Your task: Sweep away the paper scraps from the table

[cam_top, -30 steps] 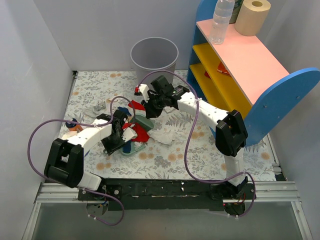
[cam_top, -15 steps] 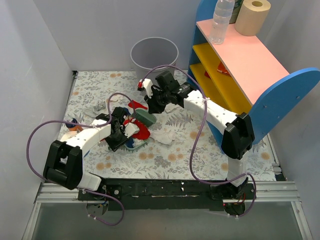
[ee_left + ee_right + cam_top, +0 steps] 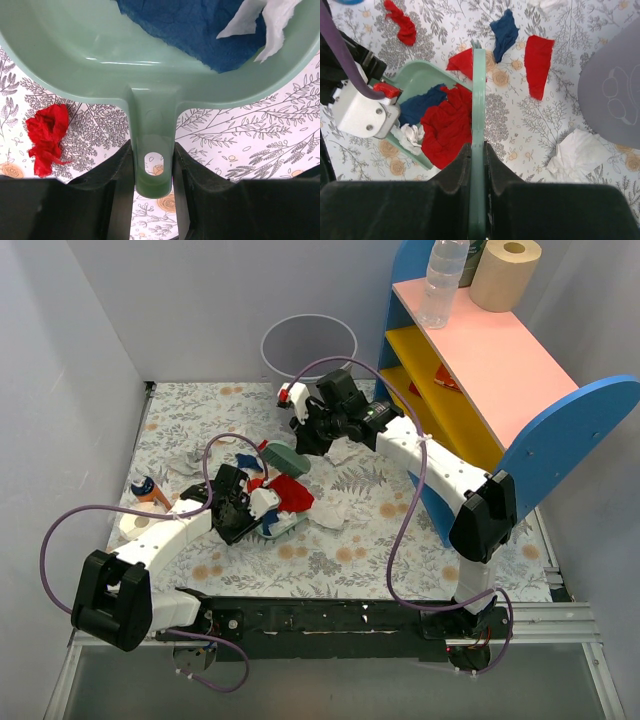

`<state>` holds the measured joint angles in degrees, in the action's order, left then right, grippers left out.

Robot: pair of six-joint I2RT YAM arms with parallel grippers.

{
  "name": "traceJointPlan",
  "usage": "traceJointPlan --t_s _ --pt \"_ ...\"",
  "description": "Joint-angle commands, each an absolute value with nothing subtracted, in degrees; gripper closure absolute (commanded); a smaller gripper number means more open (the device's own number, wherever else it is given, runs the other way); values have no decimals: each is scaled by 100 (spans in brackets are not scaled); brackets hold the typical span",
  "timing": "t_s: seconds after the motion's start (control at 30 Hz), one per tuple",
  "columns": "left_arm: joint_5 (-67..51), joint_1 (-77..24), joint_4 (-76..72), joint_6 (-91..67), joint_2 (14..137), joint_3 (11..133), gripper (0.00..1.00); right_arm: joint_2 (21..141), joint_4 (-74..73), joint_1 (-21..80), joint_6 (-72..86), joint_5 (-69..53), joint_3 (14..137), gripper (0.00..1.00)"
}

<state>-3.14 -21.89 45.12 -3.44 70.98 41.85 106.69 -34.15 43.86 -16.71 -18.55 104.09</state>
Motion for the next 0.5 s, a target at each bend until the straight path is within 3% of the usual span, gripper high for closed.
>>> traceJointPlan --t_s 0.0,0.23,0.47 --pt "-571 -2215 4192 -395 6908 4140 100 10371 -3120 4316 -1433 -2083 11020 99" --pt "-519 -2215 4175 -492 6820 4148 100 10275 -3006 4228 -1459 -1618 11092 99" --pt "-554 -2215 4087 -633 6803 4113 100 10161 -2918 4192 -1924 -265 10926 99"
